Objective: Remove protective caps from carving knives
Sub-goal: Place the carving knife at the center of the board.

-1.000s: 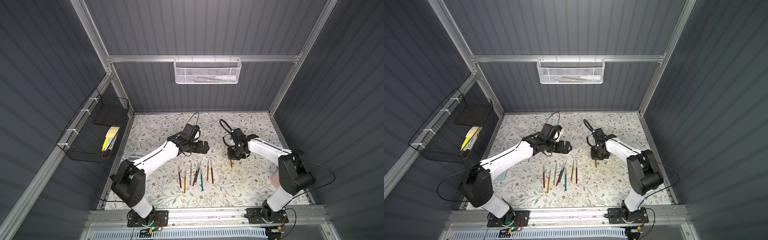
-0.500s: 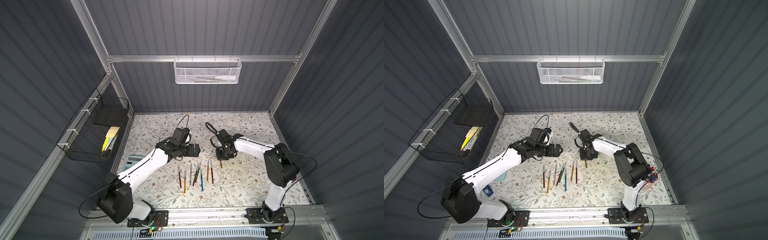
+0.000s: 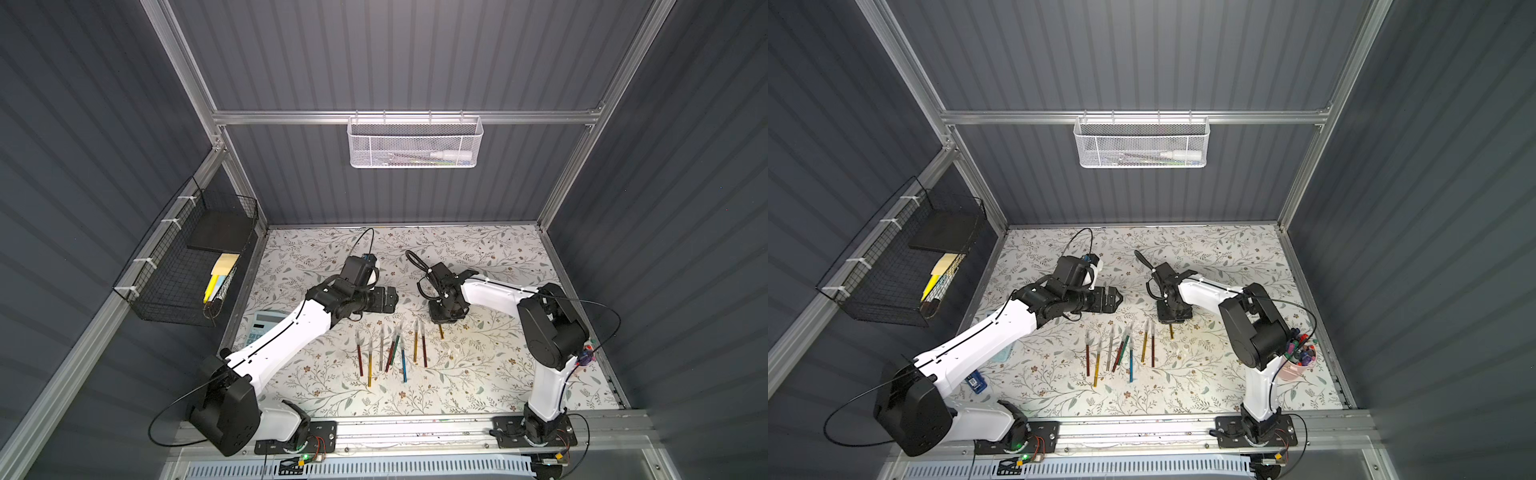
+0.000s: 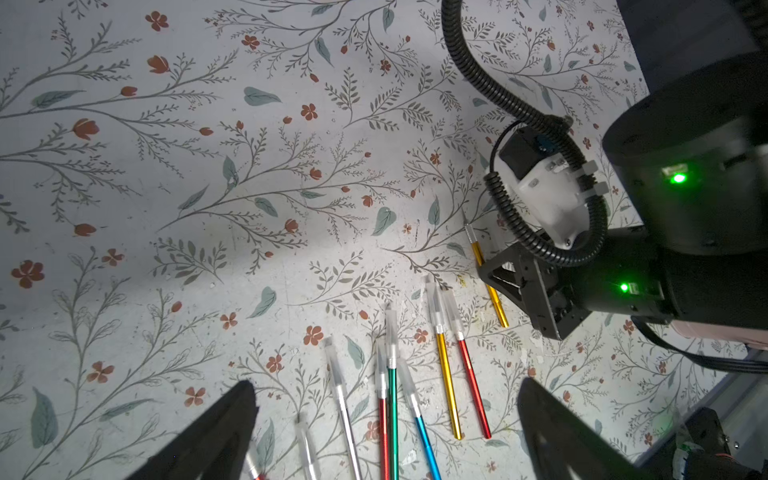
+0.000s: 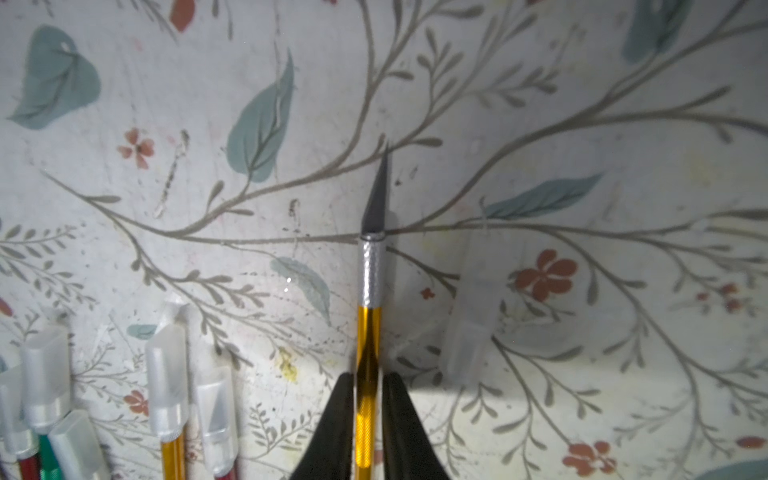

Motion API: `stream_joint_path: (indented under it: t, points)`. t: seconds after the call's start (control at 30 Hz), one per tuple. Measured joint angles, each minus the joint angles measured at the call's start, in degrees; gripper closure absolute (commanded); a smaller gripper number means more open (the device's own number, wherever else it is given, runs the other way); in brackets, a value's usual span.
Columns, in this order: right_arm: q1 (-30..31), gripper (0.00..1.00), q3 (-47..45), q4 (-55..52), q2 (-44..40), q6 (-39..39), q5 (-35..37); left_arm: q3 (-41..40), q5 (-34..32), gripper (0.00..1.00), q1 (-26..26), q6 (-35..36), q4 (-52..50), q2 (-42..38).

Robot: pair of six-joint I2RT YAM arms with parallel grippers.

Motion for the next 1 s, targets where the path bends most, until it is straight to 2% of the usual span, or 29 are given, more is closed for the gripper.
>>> stream_joint_path:
  t: [0.3, 0.53, 0.8, 1.0]
  points:
    - [0.1, 0.79, 0.7, -1.0, -0.6, 0.0, 0.5, -0.8, -0.3, 0.04, 0.0, 0.0, 0.0, -0.2]
    - [0.7, 0.8, -1.4, -0.2, -8.1, 0.5, -0.3, -0.9, 0.5, 0.04, 0.3, 1.3, -1.5, -0.9]
    - [5.6, 0.8, -11.5, 3.2, -15.0, 5.5, -1.6, 1.3, 2.1, 0.04, 0.7, 6.8, -9.3, -5.6]
    - [10.9, 0.8, -13.7, 5.0, -16.0, 9.8, -1.6, 4.2, -3.0, 0.04, 0.7, 9.6, -16.0, -10.8]
